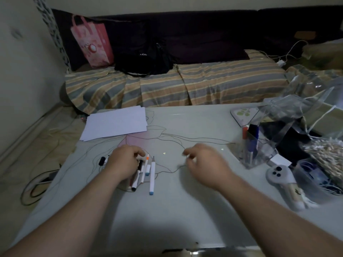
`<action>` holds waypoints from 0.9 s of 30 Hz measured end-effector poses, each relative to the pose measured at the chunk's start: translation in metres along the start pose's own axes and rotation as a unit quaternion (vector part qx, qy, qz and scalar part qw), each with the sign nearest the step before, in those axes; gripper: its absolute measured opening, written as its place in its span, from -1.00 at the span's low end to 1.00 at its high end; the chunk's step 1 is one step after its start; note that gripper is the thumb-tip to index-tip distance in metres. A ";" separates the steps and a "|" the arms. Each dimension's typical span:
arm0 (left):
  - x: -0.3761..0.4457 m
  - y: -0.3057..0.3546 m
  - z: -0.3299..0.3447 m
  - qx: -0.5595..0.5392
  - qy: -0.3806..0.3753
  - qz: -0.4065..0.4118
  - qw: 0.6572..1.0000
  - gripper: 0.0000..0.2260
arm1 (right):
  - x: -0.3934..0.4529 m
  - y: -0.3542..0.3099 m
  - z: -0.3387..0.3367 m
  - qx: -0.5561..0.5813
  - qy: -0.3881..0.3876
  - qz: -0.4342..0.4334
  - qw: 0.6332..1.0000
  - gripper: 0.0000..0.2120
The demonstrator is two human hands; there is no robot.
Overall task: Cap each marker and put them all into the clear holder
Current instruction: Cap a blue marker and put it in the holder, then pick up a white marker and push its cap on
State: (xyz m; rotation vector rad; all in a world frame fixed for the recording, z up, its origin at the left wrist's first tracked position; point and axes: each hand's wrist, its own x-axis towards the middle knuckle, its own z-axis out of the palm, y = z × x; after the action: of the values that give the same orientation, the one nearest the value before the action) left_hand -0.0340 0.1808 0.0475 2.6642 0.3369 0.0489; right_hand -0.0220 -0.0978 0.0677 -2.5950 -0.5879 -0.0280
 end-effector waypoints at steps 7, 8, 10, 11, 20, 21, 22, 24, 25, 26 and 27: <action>-0.003 -0.023 0.004 0.041 -0.022 -0.003 0.999 -0.70 | -0.009 -0.064 0.088 -0.046 -0.207 -0.088 0.973 -0.61; -0.003 -0.024 0.005 0.043 -0.027 0.000 0.999 -0.70 | -0.008 -0.065 0.093 -0.053 -0.207 -0.085 0.973 -0.61; -0.002 -0.023 0.008 0.051 -0.033 0.009 0.998 -0.70 | -0.002 -0.063 0.096 -0.045 -0.194 -0.056 0.978 -0.61; -0.002 -0.021 0.010 0.057 -0.036 0.011 0.998 -0.72 | 0.000 -0.061 0.096 -0.039 -0.183 -0.036 0.982 -0.61; -0.004 0.000 0.016 0.135 -0.053 0.023 0.989 -0.55 | -0.003 -0.014 0.068 -0.096 -0.204 0.071 0.972 -0.81; -0.004 0.002 0.016 0.138 -0.054 0.018 0.989 -0.53 | -0.003 -0.009 0.065 -0.089 -0.210 0.078 0.970 -0.83; -0.003 0.003 0.017 0.137 -0.058 0.013 0.989 -0.52 | -0.003 -0.004 0.064 -0.082 -0.218 0.084 0.969 -0.82; -0.004 0.007 0.019 0.141 -0.068 0.010 0.988 -0.51 | -0.003 0.003 0.060 -0.068 -0.226 0.092 0.967 -0.81; -0.004 0.009 0.021 0.148 -0.068 0.014 0.987 -0.52 | -0.004 0.005 0.059 -0.063 -0.225 0.093 0.968 -0.84; -0.004 0.012 0.022 0.155 -0.064 0.022 0.986 -0.56 | -0.004 0.007 0.058 -0.057 -0.219 0.095 0.969 -0.81; -0.005 0.014 0.024 0.161 -0.060 0.034 0.985 -0.61 | -0.005 0.009 0.057 -0.053 -0.209 0.093 0.972 -0.75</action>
State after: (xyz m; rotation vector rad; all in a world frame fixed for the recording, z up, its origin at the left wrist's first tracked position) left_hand -0.0334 0.1569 0.0322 2.9804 0.2320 -0.1567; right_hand -0.0272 -0.0811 0.0120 -2.7638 -0.4895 0.5750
